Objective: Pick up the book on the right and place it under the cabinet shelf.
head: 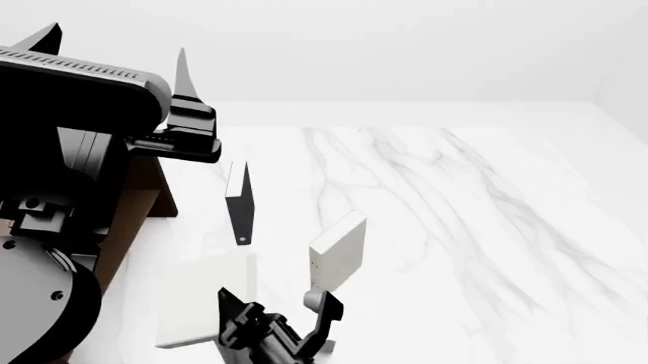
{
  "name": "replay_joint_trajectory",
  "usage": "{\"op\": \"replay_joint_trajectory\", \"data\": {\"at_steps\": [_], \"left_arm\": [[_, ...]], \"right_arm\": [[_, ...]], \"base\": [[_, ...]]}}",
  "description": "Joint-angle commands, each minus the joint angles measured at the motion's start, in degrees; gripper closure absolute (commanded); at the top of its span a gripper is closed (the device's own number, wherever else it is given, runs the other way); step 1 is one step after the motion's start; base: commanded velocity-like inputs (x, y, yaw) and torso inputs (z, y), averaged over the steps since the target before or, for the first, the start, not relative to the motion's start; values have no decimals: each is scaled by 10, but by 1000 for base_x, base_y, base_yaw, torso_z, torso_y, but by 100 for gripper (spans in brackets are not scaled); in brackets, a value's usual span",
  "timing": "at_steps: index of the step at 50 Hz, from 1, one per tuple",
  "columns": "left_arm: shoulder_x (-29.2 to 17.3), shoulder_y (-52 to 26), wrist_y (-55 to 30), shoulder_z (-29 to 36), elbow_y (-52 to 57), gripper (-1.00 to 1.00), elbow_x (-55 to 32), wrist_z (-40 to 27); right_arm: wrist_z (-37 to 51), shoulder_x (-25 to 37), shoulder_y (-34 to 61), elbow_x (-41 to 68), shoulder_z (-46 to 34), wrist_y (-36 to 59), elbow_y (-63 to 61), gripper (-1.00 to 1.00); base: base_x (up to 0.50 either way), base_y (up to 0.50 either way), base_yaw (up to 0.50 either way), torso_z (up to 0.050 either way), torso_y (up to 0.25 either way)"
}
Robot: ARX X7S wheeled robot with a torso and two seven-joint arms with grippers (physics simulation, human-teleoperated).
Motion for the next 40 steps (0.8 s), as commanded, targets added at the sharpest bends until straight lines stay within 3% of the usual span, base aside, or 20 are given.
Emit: {"op": "replay_joint_trajectory", "data": {"at_steps": [1, 8, 40], "left_arm": [[-1, -2, 1, -1, 0, -100, -10, -5], [-5, 2, 11, 6, -3, -100, -6, -4], [-15, 13, 35, 16, -6, -100, -10, -13]], "right_arm": [[-61, -5, 83, 151, -189, -143, 47, 100], [-64, -5, 95, 179, -224, -157, 51, 100], [-18, -5, 66, 121, -222, -128, 63, 100]], "base": [[0, 0, 0, 0, 0], [0, 0, 0, 0, 0], [0, 0, 0, 0, 1]]}}
